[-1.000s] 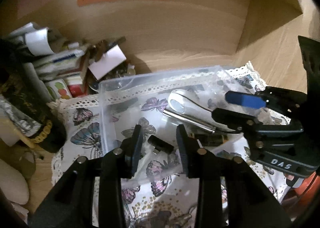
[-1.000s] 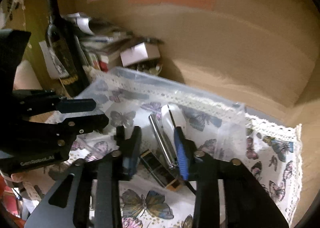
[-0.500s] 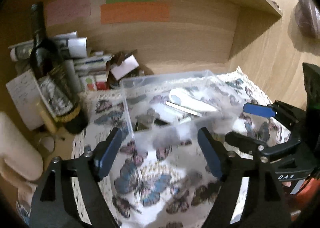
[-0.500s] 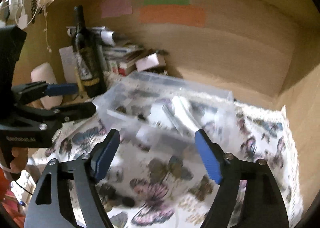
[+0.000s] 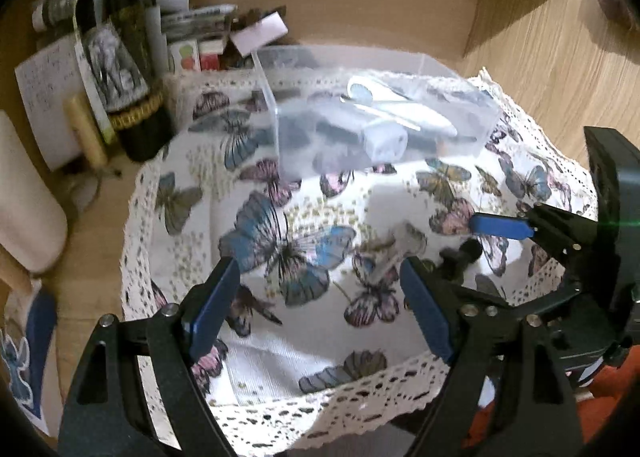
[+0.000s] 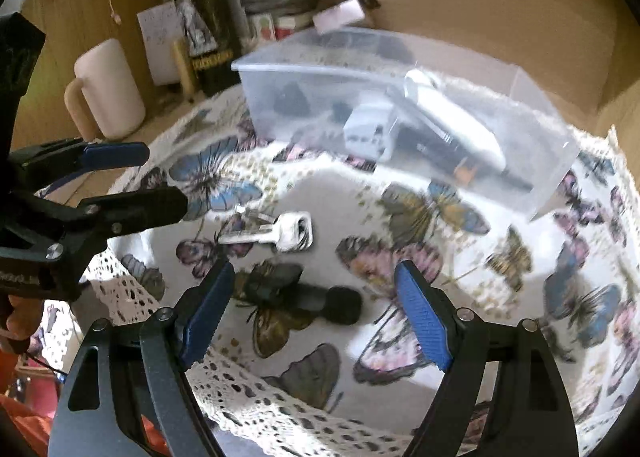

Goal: Organize rigid objects
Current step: 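Grasp the black gadget with the right tool while the left tool grasps the keys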

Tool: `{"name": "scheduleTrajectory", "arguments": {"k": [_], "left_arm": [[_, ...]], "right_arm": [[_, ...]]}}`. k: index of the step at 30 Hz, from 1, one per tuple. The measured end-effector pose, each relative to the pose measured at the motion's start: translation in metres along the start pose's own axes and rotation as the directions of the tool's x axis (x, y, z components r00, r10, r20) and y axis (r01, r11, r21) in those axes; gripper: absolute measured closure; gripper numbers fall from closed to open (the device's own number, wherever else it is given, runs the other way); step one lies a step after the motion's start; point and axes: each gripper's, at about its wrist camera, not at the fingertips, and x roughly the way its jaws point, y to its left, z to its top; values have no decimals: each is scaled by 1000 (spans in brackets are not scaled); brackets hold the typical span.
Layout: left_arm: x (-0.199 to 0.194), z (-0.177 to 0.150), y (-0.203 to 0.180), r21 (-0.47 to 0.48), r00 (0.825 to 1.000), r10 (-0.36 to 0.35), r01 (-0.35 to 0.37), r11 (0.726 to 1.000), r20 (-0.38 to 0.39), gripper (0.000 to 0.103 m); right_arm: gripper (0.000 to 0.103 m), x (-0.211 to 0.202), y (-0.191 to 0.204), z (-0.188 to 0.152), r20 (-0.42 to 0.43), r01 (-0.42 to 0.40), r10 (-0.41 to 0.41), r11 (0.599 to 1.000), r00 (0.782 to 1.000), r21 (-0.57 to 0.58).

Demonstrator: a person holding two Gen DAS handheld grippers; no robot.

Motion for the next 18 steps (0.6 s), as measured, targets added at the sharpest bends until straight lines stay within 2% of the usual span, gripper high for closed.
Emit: {"name": "scheduleTrajectory", "arguments": {"k": [3, 5, 7, 14, 18], "left_arm": [[3, -4, -2, 4, 1000, -12, 12, 1000, -13, 25], [6, -5, -7, 20, 1000, -18, 19, 1000, -25, 31], [10, -3, -11, 33, 999, -25, 26, 999, -35, 34], [31, 8, -36, 98, 998, -45, 50, 994, -51, 35], [43, 17, -52, 155, 998, -21, 29, 987, -55, 35]], "right_arm": [[24, 3, 3, -4, 8, 33, -33, 999, 999, -7], [31, 2, 3, -7, 20, 54, -54, 998, 998, -16], [45, -1, 1, -10, 27, 59, -59, 998, 998, -13], [47, -16, -23, -16, 44, 71, -73, 996, 996, 48], [47, -31, -42, -19, 76, 96, -103, 991, 992, 92]]}}
